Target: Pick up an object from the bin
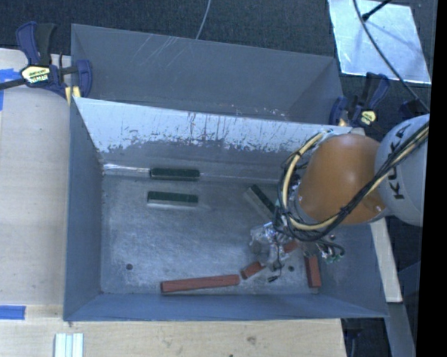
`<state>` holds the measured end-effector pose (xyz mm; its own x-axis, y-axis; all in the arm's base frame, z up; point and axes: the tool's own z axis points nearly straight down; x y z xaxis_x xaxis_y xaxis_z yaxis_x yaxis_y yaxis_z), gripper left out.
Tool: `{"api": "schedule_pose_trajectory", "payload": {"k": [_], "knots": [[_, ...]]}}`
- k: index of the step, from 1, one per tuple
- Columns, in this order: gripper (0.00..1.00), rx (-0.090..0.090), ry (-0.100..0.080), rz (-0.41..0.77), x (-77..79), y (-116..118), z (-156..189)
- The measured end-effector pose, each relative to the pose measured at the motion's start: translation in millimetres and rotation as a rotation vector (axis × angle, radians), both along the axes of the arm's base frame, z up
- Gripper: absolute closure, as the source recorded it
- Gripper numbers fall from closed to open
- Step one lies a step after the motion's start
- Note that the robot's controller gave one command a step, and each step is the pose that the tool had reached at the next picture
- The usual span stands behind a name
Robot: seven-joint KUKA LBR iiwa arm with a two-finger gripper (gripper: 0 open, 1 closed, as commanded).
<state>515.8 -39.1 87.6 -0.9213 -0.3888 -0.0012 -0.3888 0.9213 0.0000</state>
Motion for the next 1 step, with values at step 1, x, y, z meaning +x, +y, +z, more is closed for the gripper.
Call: {"api": "schedule_pose_trajectory", "payload": {"k": [1], "knots": [[0.00,0.000,0.000,-0.001,0.0,-0.1,0.0]]}}
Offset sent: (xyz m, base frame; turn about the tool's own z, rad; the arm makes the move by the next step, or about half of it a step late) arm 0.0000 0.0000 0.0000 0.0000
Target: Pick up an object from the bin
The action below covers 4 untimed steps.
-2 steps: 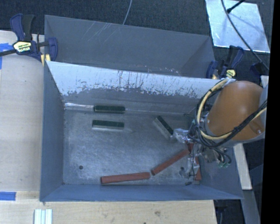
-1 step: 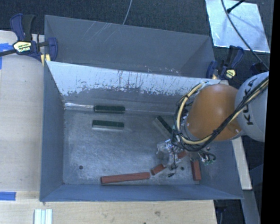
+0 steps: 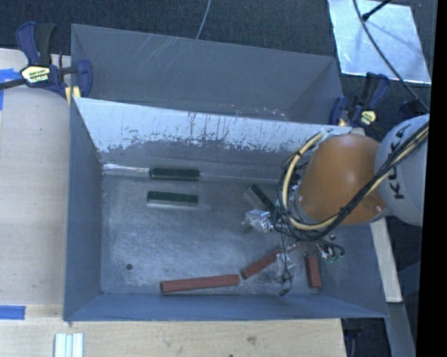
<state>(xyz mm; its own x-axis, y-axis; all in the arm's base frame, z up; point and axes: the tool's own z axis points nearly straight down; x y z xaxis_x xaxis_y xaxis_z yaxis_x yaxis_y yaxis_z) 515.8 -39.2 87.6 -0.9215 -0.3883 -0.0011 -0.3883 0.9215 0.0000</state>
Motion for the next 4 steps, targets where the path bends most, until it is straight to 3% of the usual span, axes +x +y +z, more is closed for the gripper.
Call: {"api": "schedule_pose_trajectory", "payload": {"k": [1,3,4], "knots": [[1.00,0.000,0.000,0.000,0.0,-0.1,0.0],[1.00,0.000,0.000,-0.002,-0.2,-0.6,-0.2],[0.00,-0.002,0.006,0.313,-12.4,-57.0,-18.1]]}}
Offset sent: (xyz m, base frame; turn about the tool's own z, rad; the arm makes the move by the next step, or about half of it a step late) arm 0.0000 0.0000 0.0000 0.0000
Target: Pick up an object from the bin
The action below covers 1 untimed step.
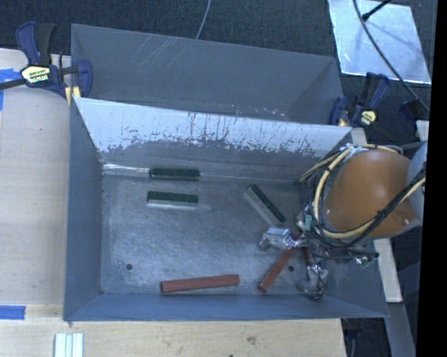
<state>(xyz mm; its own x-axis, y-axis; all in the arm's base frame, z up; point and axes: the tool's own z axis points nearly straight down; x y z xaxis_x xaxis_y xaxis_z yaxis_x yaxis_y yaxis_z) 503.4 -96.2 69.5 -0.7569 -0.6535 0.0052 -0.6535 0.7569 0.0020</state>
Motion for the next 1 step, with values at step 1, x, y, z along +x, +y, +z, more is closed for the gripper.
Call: {"api": "schedule_pose_trajectory", "payload": {"k": [1], "knots": [[1.00,0.003,-0.002,0.002,1.2,3.5,1.1]]}}
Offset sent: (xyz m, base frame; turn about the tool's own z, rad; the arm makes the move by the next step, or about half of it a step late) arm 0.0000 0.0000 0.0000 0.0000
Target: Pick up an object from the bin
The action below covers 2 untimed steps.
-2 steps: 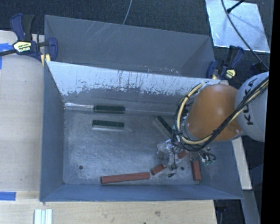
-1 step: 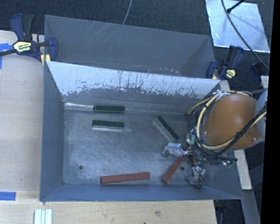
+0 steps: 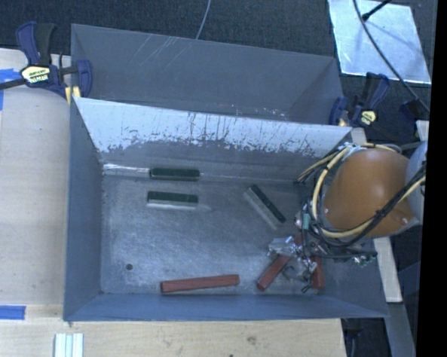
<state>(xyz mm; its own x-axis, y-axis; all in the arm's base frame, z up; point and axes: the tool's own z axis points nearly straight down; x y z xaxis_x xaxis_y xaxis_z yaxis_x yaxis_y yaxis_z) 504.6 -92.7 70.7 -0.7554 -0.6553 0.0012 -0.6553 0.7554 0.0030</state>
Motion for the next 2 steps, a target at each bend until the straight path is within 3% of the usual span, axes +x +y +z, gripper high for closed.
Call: {"api": "schedule_pose_trajectory", "payload": {"k": [1,2], "knots": [[1.00,0.000,0.000,0.000,0.0,0.0,0.0],[1.00,0.000,-0.009,-0.031,39.4,71.3,154.2]]}}
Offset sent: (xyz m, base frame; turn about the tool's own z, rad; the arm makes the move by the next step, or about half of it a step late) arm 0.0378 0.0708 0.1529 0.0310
